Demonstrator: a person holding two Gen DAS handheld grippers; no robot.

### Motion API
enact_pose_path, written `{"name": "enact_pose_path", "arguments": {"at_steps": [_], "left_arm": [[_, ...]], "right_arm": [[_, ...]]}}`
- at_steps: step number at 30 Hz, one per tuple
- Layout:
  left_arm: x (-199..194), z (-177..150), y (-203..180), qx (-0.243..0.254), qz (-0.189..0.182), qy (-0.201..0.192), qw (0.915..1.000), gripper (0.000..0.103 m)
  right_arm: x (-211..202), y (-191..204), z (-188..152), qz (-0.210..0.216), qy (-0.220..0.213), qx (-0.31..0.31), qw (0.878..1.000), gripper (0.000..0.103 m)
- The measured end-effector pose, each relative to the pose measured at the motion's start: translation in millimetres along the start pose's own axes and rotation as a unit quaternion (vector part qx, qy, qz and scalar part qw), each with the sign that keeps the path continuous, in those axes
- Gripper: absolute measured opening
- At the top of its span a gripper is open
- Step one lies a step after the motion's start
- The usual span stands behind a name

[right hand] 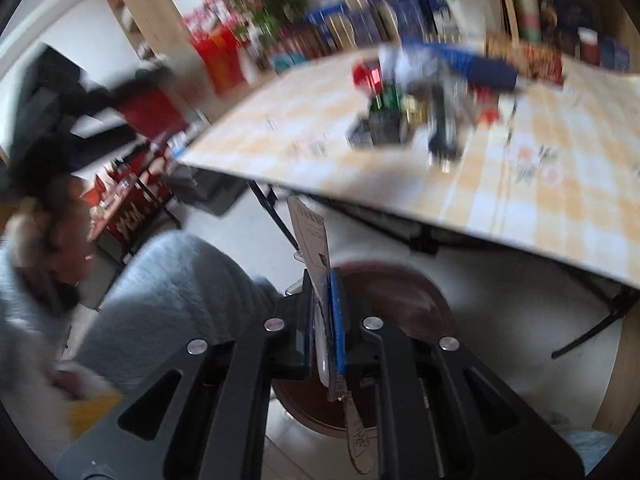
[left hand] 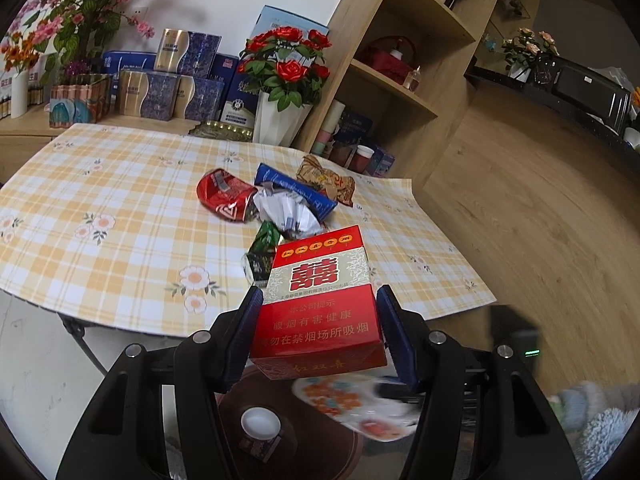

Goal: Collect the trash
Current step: 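Open both tools over the brown bin, dropping the wrapper and red box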

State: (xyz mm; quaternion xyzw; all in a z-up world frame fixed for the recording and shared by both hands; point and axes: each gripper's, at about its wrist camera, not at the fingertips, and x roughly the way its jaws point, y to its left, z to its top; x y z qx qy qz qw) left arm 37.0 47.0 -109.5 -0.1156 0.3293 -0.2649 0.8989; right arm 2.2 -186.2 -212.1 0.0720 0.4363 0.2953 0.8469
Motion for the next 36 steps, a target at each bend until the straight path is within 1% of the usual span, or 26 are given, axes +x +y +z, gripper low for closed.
{"name": "enact_pose_path", "arguments": {"at_steps": [2, 4, 8, 11, 12, 13, 14, 15, 17, 18, 19, 20, 21, 22, 25, 29, 31, 36], "left_arm": [[2.2, -4.7, 0.2, -0.003, 0.001, 0.006, 1.0, 0.057], [4.1, -9.1, 0.2, -0.004, 0.002, 0.012, 0.9999, 0.057], [8.6, -16.2, -1.3, 0.0, 0.006, 0.023, 0.9997, 0.057], [12.0, -20.9, -1.9, 0.004, 0.007, 0.029, 0.9995, 0.057], [13.8, -23.0, -1.9, 0.005, 0.007, 0.032, 0.9994, 0.057], [15.4, -24.1, -2.0, 0.005, 0.007, 0.034, 0.9994, 0.057], [17.1, -25.4, -2.3, 0.007, 0.007, 0.037, 0.9993, 0.057], [19.6, -27.2, -2.3, 0.009, 0.007, 0.04, 0.9991, 0.057], [22.9, -29.9, -3.2, 0.012, 0.008, 0.044, 0.9989, 0.057], [25.1, -31.2, -3.6, 0.014, 0.009, 0.046, 0.9988, 0.057], [27.4, -32.8, -4.3, 0.017, 0.01, 0.049, 0.9986, 0.057], [29.4, -34.5, -5.1, 0.02, 0.01, 0.051, 0.9984, 0.057], [30.6, -36.0, -6.0, 0.022, 0.011, 0.053, 0.9983, 0.057], [32.7, -38.2, -6.6, 0.026, 0.012, 0.056, 0.998, 0.057], [39.1, -43.8, -7.0, 0.035, 0.017, 0.066, 0.997, 0.057], [47.1, -51.7, -6.7, 0.043, 0.023, 0.078, 0.9957, 0.057], [52.2, -56.4, -7.5, 0.052, 0.026, 0.085, 0.9946, 0.057], [70.9, -73.2, -7.4, 0.078, 0.039, 0.114, 0.9897, 0.057]], "right_arm": [[29.0, -11.2, -4.5, -0.006, 0.026, 0.022, 0.999, 0.012], [55.9, -21.2, -9.6, -0.025, 0.048, 0.041, 0.998, 0.012], [91.6, -38.0, -20.6, -0.061, 0.078, 0.077, 0.992, 0.012], [103.0, -49.9, -28.1, -0.077, 0.09, 0.102, 0.988, 0.013], [104.3, -52.6, -30.8, -0.08, 0.095, 0.109, 0.986, 0.017], [102.9, -54.5, -32.1, -0.082, 0.095, 0.115, 0.985, 0.034], [101.1, -57.0, -32.6, -0.082, 0.09, 0.119, 0.985, 0.046], [98.6, -59.3, -31.6, -0.086, 0.083, 0.118, 0.986, 0.06], [90.7, -57.9, -31.5, -0.097, 0.071, 0.11, 0.987, 0.061], [88.2, -58.8, -31.3, -0.098, 0.07, 0.114, 0.986, 0.063], [84.1, -62.1, -29.6, -0.095, 0.066, 0.122, 0.986, 0.069], [77.7, -65.1, -28.6, -0.094, 0.053, 0.132, 0.985, 0.073], [70.4, -69.0, -26.1, -0.094, 0.039, 0.139, 0.985, 0.082], [59.5, -69.1, -24.0, -0.098, 0.022, 0.143, 0.985, 0.088], [33.1, -68.5, -16.6, -0.117, -0.016, 0.137, 0.983, 0.095], [-10.5, -66.2, -8.9, -0.172, -0.073, 0.109, 0.976, 0.097], [-26.3, -64.0, -8.7, -0.199, -0.092, 0.09, 0.972, 0.097], [-58.0, -64.0, -15.3, -0.27, -0.136, 0.04, 0.953, 0.097]]}}
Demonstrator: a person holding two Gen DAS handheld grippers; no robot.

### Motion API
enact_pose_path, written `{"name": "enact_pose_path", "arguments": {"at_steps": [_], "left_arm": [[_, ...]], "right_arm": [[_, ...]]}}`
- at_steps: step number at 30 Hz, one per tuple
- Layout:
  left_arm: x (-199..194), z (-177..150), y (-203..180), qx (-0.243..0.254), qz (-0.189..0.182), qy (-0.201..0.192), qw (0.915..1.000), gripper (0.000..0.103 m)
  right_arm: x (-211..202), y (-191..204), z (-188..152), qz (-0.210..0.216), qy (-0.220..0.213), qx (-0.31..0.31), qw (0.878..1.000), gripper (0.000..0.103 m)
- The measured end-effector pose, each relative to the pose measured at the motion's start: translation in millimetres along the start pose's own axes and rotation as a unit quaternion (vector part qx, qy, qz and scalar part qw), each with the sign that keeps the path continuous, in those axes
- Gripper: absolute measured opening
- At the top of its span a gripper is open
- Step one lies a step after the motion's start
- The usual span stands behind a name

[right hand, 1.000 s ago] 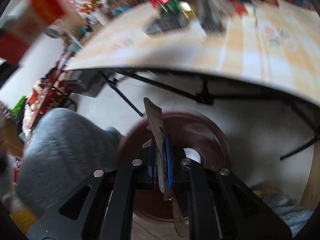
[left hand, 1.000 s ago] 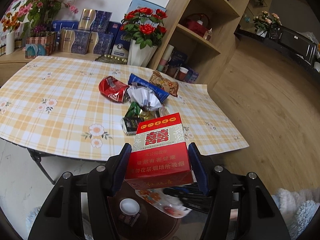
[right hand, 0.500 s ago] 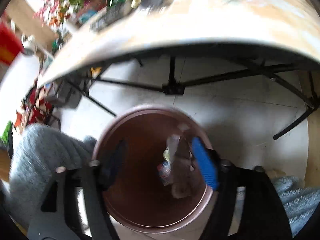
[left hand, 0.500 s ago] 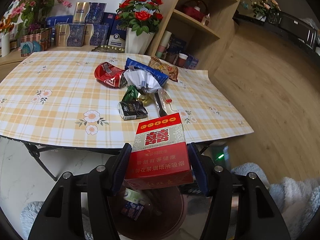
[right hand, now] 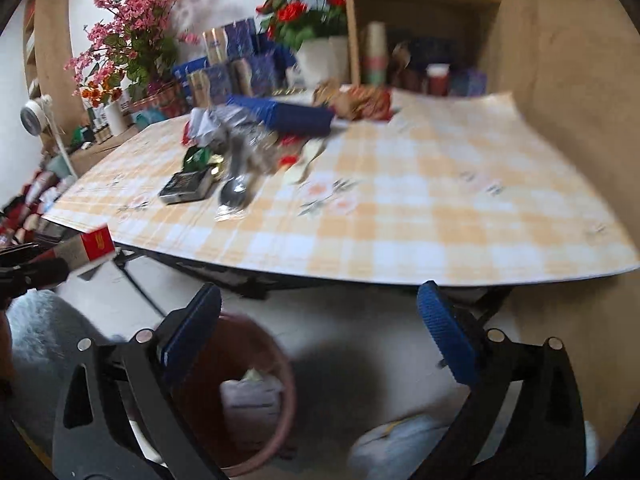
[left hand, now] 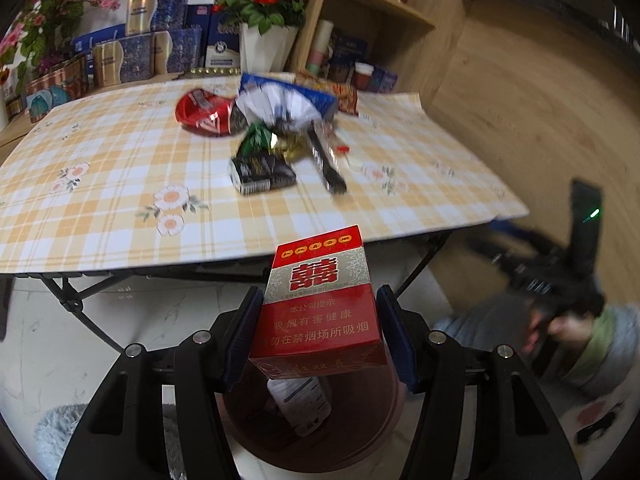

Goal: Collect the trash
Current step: 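Open both tools over the brown bin, dropping the wrapper and red box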

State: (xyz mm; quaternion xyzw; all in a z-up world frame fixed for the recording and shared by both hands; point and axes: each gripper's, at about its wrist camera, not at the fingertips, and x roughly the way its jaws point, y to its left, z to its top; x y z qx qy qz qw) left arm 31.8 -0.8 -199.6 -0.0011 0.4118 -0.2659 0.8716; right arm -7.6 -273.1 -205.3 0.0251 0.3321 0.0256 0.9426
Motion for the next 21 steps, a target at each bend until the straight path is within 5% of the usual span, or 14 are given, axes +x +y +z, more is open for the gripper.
{"name": "enact_pose_path", "arguments": {"at_steps": [10, 21], "left_arm": [[58.2, -20.1, 11.6, -0.018, -0.015, 0.089, 0.9958, 0.057], [98.3, -33.4, 24.8, -0.057, -0.01, 0.168, 0.9841, 0.057]], "right_arm": [[9.1, -22.7, -11.8, -0.035, 0.013, 0.046, 0.998, 0.097], [8.4, -11.2, -16.2, -0.043, 0.016, 0.019, 0.999, 0.097]]}}
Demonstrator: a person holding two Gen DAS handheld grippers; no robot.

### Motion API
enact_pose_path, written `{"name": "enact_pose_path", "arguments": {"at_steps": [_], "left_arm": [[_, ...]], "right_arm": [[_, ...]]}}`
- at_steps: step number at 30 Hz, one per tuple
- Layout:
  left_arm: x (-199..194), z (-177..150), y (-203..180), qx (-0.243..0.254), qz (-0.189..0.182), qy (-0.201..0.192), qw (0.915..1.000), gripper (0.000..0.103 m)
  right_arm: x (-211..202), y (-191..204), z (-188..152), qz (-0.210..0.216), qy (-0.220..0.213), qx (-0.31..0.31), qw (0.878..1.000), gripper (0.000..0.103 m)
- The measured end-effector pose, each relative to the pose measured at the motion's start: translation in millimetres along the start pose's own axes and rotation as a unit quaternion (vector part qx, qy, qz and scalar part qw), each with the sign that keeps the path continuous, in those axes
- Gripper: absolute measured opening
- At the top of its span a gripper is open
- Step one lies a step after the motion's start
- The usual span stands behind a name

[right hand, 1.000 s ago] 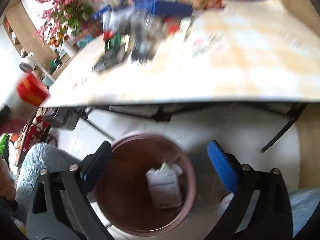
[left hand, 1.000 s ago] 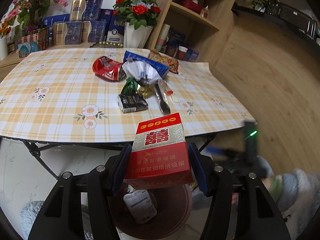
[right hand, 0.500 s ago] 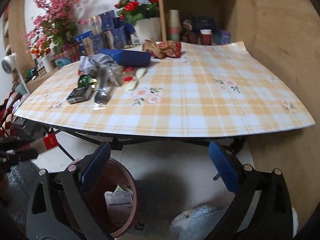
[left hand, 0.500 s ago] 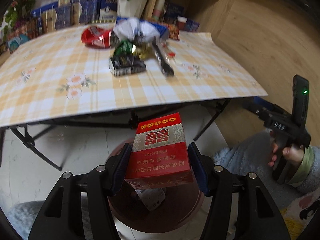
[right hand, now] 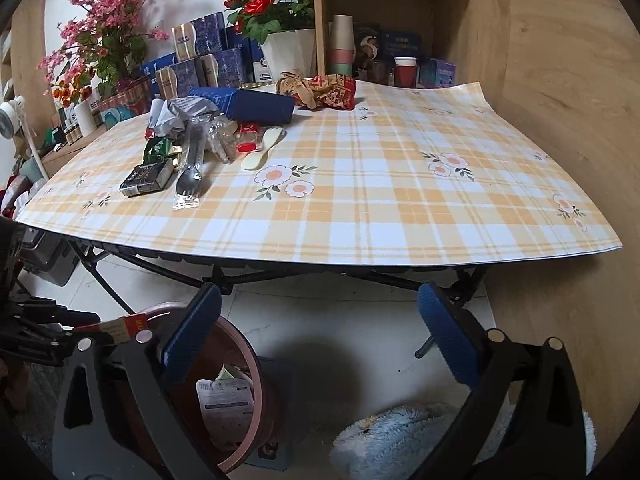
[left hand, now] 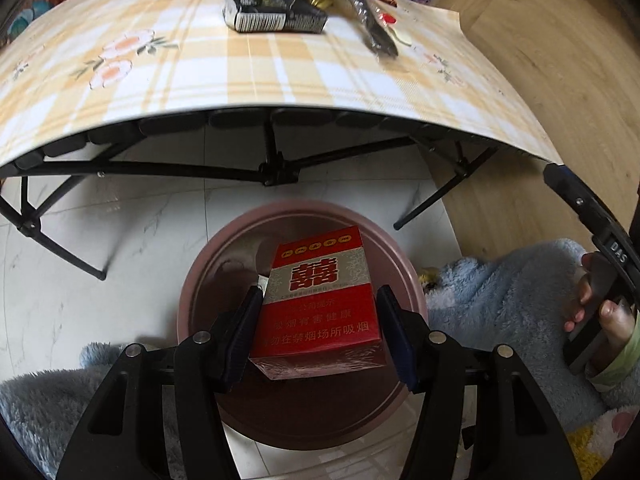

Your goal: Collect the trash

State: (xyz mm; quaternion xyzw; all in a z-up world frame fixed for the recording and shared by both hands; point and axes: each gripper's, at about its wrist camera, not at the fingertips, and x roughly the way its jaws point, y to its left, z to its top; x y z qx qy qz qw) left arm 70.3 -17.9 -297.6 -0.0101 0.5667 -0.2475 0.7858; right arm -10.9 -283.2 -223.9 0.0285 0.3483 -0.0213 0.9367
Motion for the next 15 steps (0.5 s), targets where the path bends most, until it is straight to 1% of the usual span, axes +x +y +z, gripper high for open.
{"name": "enact_pose_path", "arguments": {"at_steps": [4, 5, 6, 8, 10, 12, 15], "left_arm": [[0.9, 1.1, 0.1, -0.001, 0.002, 0.004, 1.0, 0.057], [-0.6, 1.2, 0.4, -0.001, 0.001, 0.001, 1.0, 0.06], [-2.2, 0.7, 0.0, -0.001, -0.002, -0.003, 1.0, 0.066], [-10.5, 0.3, 0.2, -0.006, -0.011, -0.024, 0.9996, 0.076], [-20.6, 0.4, 1.0, -0.013, -0.018, -0.05, 0.9985, 0.08], [-28.6, -0.3, 3.7, -0.022, -0.021, -0.071, 0.997, 0.086], [-41.7, -0.9, 9.1, -0.042, -0.024, -0.105, 0.9933, 0.089]], "right_arm": [[-1.2, 1.9, -0.5, 0.002, 0.001, -0.003, 1.0, 0.097], [-1.5, 2.3, -0.6, 0.002, 0.001, -0.003, 1.0, 0.097], [-1.6, 2.7, -0.8, 0.003, 0.001, -0.004, 1.0, 0.097], [-2.0, 3.8, -0.5, 0.003, 0.001, -0.005, 1.0, 0.097], [-2.7, 5.4, -0.4, 0.001, -0.001, -0.008, 1.0, 0.097], [-3.2, 6.3, -0.4, 0.001, -0.002, -0.01, 1.0, 0.097], [-2.6, 7.9, -0.3, -0.001, 0.0, -0.013, 1.0, 0.097]]}}
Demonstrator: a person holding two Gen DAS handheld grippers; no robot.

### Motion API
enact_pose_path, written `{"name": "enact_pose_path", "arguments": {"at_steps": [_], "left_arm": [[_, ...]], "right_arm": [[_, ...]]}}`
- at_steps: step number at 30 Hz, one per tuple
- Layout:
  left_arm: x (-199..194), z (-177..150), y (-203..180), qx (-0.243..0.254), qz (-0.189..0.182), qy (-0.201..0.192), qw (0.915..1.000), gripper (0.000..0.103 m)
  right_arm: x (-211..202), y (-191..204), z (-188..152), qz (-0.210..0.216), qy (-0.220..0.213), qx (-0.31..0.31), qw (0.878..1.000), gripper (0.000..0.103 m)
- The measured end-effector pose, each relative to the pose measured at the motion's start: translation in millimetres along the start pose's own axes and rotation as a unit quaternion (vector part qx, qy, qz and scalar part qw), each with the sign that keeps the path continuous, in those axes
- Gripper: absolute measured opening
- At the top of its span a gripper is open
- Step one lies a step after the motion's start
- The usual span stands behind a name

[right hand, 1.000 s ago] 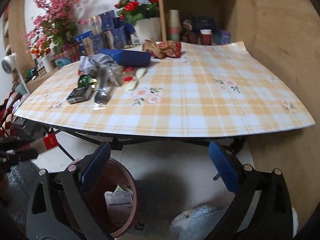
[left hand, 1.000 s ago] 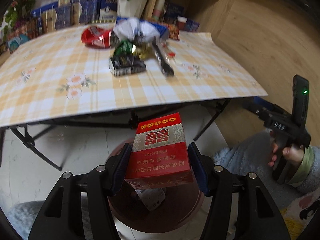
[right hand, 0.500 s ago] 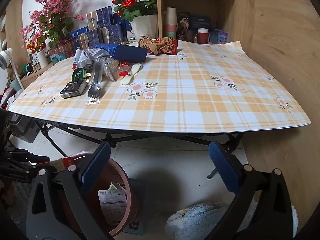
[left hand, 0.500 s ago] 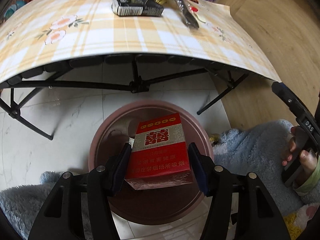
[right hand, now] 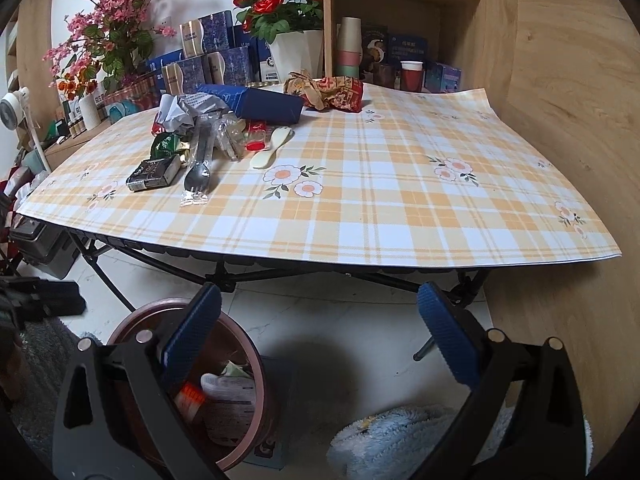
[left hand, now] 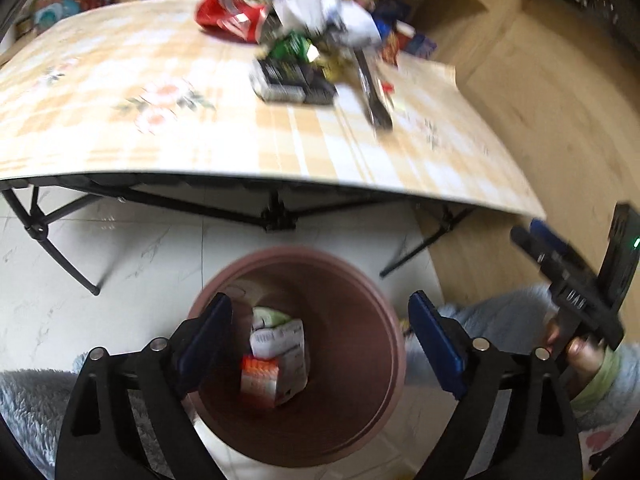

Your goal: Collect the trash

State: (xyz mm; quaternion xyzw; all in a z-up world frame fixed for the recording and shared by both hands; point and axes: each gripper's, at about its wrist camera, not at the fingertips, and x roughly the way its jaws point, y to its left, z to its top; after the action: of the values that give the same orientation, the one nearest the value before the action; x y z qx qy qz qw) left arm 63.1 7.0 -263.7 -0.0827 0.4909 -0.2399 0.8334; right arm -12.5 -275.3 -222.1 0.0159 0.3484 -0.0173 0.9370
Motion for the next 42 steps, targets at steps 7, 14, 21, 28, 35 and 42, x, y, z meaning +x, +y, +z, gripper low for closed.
{"name": "enact_pose_path", "arguments": {"at_steps": [7, 14, 21, 28, 35, 42], "left_arm": [[-43.3, 4.9, 3.3, -0.02, 0.028, -0.113, 0.993, 0.093], [-73.1, 9.2, 13.6, -0.037, 0.059, -0.181, 0.9811, 0.094], [-95.6, 22.6, 19.6, -0.017, 0.1, -0.22, 0.9702, 0.094], [-103.2, 47.9, 18.4, 0.011, 0.104, -0.231, 0.9673, 0.094], [-99.8, 75.5, 15.3, 0.014, 0.093, -0.235, 0.9674, 0.094], [-89.1, 96.0, 12.0, 0.019, 0.081, -0.231, 0.9694, 0.094]], "right_arm": [[-4.3, -3.0, 4.1, 0.003, -0.014, 0.01, 1.0, 0.097], [-3.3, -11.7, 13.8, -0.01, -0.005, 0.034, 0.999, 0.097], [-8.7, -17.3, 36.4, 0.009, -0.01, 0.049, 0.999, 0.097], [-6.5, -18.3, 60.1, -0.009, -0.018, 0.032, 0.999, 0.097], [7.0, -23.0, 79.7, -0.001, -0.01, 0.03, 0.999, 0.097], [20.6, -24.4, 93.2, -0.003, -0.004, 0.025, 1.0, 0.097]]}}
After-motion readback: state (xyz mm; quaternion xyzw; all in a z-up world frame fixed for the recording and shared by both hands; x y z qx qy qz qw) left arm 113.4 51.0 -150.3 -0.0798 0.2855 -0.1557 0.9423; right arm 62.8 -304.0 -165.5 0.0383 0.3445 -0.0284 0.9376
